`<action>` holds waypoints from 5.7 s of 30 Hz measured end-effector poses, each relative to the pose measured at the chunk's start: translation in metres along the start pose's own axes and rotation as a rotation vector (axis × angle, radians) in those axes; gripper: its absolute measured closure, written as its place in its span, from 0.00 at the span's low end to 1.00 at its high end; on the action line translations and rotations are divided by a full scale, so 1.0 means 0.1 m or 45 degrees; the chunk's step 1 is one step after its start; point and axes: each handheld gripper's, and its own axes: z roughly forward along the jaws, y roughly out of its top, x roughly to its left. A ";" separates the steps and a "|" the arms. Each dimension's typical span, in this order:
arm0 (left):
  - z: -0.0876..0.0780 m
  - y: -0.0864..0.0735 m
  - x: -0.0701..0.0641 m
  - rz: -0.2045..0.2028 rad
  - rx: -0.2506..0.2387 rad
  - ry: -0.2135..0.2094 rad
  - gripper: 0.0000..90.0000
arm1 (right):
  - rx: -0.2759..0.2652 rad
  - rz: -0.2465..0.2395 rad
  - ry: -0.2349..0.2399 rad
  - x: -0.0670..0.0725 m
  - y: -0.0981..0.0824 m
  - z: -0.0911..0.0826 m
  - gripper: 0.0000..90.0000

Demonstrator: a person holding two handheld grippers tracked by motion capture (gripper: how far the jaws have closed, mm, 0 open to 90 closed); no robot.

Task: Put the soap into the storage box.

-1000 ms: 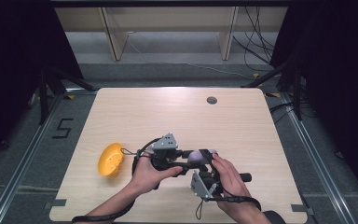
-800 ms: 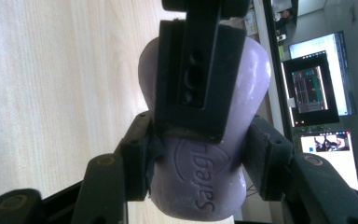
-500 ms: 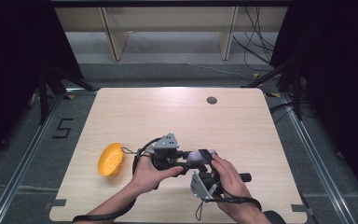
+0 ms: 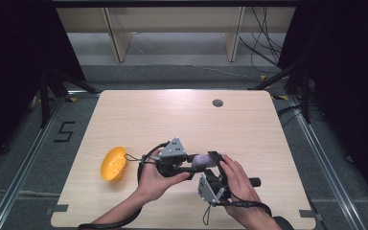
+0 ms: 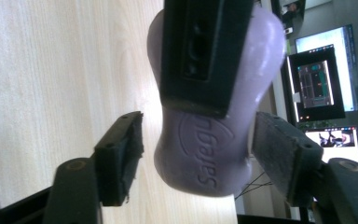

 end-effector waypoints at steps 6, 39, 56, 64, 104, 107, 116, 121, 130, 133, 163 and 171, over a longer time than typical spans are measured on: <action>0.01 0.01 0.00 0.036 0.007 0.030 0.65 | -0.004 -0.051 -0.014 -0.04 -0.03 -0.04 0.38; -0.11 -0.09 0.01 -0.004 -0.089 0.286 0.65 | 0.021 0.347 -0.008 0.03 -0.49 -0.24 0.38; -0.30 -0.12 0.00 0.003 -0.168 0.407 0.65 | 0.025 0.419 -0.013 0.02 -0.55 -0.21 0.37; -0.39 -0.16 -0.02 -0.006 -0.184 0.452 0.65 | 0.017 0.428 0.012 0.02 -0.55 -0.20 0.37; -0.75 -0.26 0.00 -0.019 -0.255 0.606 0.65 | -0.002 0.479 -0.023 0.01 -0.55 -0.24 0.37; -0.78 -0.27 0.01 -0.019 -0.257 0.615 0.65 | -0.001 0.478 -0.027 0.01 -0.56 -0.24 0.37; -0.83 -0.34 0.03 -0.020 -0.248 0.648 0.65 | -0.020 0.471 -0.024 0.01 -0.54 -0.25 0.37; -0.86 -0.38 0.04 -0.038 -0.252 0.664 0.65 | -0.004 0.487 -0.028 0.02 -0.55 -0.24 0.37; -0.94 -0.43 0.08 -0.053 -0.269 0.698 0.65 | -0.003 0.488 -0.025 0.03 -0.55 -0.24 0.37; -0.96 -0.44 0.11 -0.058 -0.274 0.709 0.65 | -0.004 0.488 -0.025 0.02 -0.55 -0.24 0.37; -1.11 -0.59 0.15 -0.127 -0.310 0.830 0.65 | -0.011 0.460 -0.029 0.02 -0.55 -0.23 0.37; -1.13 -0.65 0.14 -0.133 -0.332 0.879 0.65 | -0.006 0.459 -0.028 0.02 -0.54 -0.23 0.37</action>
